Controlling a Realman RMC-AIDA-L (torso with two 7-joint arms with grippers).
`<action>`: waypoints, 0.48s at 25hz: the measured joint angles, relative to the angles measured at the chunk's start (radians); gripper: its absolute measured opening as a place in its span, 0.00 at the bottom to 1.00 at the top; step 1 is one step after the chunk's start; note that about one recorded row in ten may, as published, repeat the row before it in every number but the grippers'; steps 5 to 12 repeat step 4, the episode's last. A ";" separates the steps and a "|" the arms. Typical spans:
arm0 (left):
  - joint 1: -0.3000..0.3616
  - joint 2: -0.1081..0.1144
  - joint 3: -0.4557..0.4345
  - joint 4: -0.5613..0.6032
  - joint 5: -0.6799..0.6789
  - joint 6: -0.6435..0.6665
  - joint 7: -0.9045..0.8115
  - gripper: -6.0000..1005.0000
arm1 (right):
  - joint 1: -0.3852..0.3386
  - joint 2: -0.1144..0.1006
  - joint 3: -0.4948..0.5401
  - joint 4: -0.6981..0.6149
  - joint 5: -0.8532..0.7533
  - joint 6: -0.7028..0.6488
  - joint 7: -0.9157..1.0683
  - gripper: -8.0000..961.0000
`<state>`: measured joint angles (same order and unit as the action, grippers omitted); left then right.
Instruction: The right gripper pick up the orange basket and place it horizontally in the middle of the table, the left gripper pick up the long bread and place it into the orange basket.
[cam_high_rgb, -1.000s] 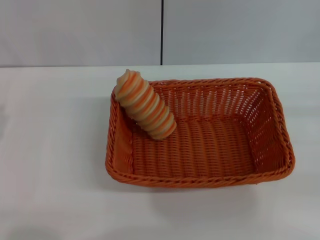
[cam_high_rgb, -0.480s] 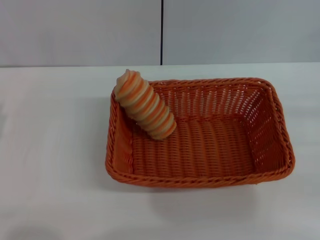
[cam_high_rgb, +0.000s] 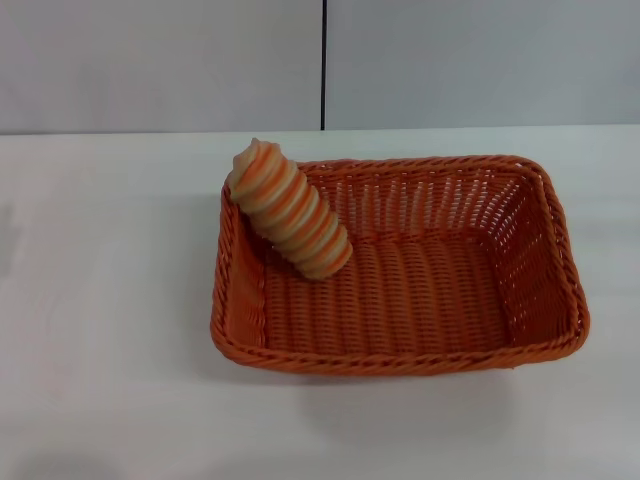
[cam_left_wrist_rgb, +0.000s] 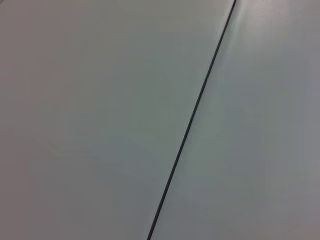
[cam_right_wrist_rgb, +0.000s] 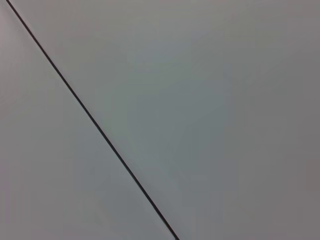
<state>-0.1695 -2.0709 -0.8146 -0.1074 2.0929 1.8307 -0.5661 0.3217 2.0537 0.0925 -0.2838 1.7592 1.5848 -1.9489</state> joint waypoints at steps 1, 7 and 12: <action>0.002 0.000 0.000 0.000 0.000 0.003 0.000 0.85 | -0.001 0.001 0.000 0.000 -0.001 0.000 0.000 0.51; 0.004 0.000 0.001 0.000 0.001 0.004 0.000 0.85 | -0.002 0.002 -0.001 0.000 -0.002 0.000 0.000 0.51; 0.004 0.000 0.001 0.000 0.001 0.004 0.000 0.85 | -0.002 0.002 -0.001 0.000 -0.002 0.000 0.000 0.51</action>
